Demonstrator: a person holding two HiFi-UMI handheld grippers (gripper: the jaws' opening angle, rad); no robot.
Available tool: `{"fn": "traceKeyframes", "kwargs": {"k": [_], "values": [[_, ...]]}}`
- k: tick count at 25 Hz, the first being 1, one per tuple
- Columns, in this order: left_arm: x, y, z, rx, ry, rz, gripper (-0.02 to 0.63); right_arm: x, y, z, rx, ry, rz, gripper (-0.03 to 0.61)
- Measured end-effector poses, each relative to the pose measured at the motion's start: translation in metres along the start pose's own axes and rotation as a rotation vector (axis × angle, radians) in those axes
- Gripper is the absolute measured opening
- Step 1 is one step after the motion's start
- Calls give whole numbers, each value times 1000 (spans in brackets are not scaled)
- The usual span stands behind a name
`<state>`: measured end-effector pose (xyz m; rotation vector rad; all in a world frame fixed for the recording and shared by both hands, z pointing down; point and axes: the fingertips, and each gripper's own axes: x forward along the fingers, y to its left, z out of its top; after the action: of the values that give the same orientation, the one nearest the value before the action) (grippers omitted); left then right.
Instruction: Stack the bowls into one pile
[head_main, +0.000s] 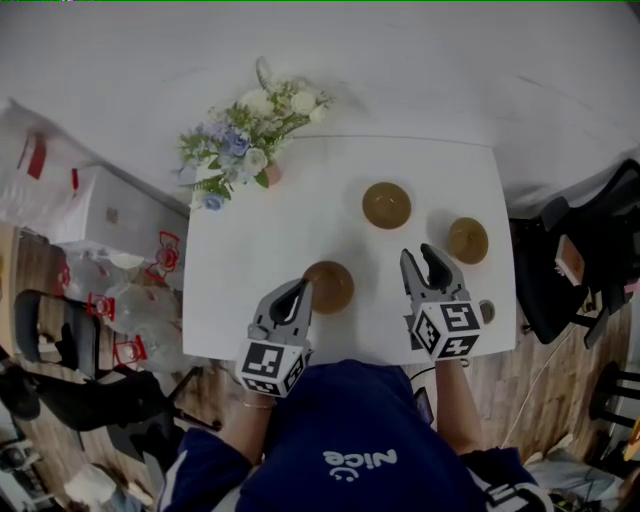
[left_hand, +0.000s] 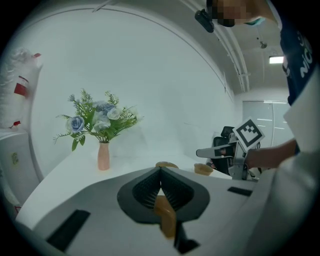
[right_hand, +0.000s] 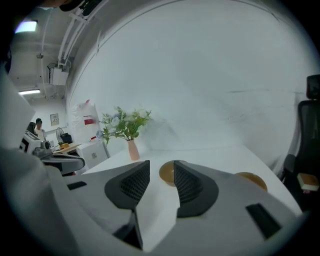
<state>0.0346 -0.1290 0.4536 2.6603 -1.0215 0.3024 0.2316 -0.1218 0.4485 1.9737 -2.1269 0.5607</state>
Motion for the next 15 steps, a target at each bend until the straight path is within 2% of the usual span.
{"fn": "traceKeyframes", "kwargs": {"k": [6, 15], "values": [[6, -1, 1, -4, 1, 20, 17, 25, -24, 6, 29, 35, -20, 155], [7, 3, 5, -6, 0, 63, 17, 66, -50, 3, 18, 107, -35, 155]]}}
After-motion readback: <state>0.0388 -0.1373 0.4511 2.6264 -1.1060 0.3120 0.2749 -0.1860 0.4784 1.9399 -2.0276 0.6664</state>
